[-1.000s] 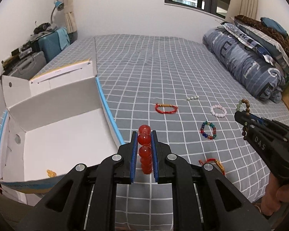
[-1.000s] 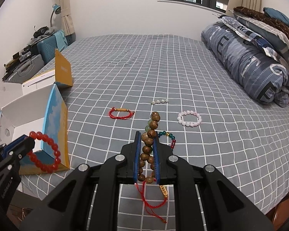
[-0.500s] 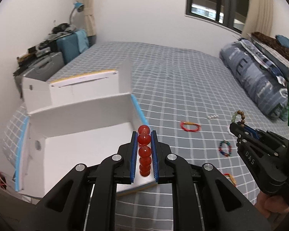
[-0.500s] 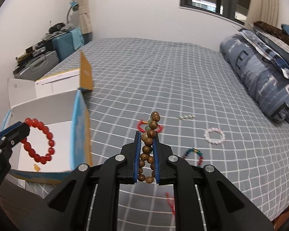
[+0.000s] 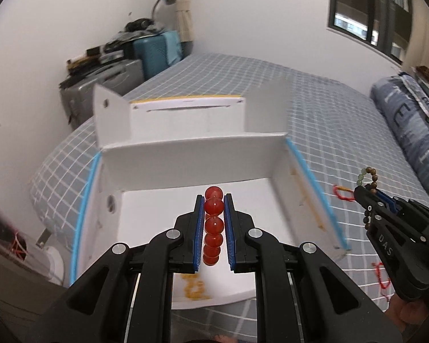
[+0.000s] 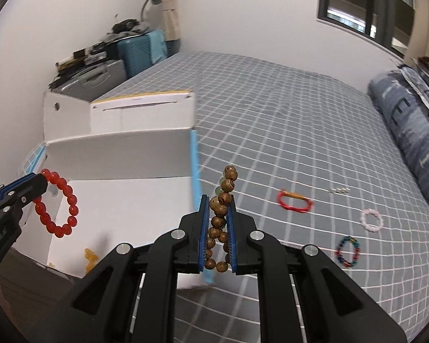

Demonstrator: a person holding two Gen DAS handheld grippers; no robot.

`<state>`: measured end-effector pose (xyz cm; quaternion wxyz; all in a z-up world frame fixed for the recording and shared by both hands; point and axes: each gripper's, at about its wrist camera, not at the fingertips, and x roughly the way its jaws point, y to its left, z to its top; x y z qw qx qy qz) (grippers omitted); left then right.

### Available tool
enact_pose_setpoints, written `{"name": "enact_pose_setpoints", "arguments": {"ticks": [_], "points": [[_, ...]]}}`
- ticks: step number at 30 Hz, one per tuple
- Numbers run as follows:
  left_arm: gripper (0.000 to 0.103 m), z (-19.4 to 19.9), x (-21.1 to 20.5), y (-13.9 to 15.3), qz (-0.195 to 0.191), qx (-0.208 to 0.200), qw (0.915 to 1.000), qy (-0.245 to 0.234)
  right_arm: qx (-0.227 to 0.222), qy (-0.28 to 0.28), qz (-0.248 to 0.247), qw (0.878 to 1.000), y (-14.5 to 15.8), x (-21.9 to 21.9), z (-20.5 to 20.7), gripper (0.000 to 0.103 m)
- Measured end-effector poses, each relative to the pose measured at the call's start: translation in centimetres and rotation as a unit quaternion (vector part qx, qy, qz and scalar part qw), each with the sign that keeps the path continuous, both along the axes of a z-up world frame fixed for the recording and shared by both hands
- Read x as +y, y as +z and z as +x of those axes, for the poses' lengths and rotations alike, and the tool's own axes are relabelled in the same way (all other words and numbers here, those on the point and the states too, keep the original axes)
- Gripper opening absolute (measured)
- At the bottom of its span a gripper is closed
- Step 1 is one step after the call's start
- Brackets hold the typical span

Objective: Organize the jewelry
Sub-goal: 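Lower both bracelets into the white box and open both tools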

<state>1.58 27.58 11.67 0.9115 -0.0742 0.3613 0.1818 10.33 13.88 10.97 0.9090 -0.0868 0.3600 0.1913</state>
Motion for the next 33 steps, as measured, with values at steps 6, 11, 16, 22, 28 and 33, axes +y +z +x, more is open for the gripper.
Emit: {"name": "enact_pose_setpoints", "arguments": {"ticks": [6,11,16,22,28,33], "points": [[0.013,-0.7,3.2,-2.0,-0.005,0.025,0.9992,0.030,0.017,0.036,-0.012,0.999,-2.0,5.0,-0.2,0.011],[0.013,-0.8,5.4,-3.8,-0.011,0.047,0.9978,0.046,0.041,0.047,-0.020,0.998,-4.0,7.3,0.2,0.011],[0.013,0.1,7.0,-5.8,-0.016,0.072,0.9957,0.056,0.074,0.043,-0.032,0.996,-5.8,8.6,1.1,0.011],[0.013,1.3,7.7,-7.6,-0.036,0.105,0.9924,0.052,0.115,0.039,-0.050,0.991,-7.4,9.5,2.4,0.011],[0.013,1.9,7.8,-8.7,-0.043,0.124,0.9898,0.055,0.136,0.034,-0.058,0.988,-8.4,9.4,2.8,0.011],[0.013,2.1,7.9,-9.0,-0.038,0.133,0.9888,0.057,0.141,0.038,-0.056,0.988,-8.9,9.7,2.9,0.012]]}}
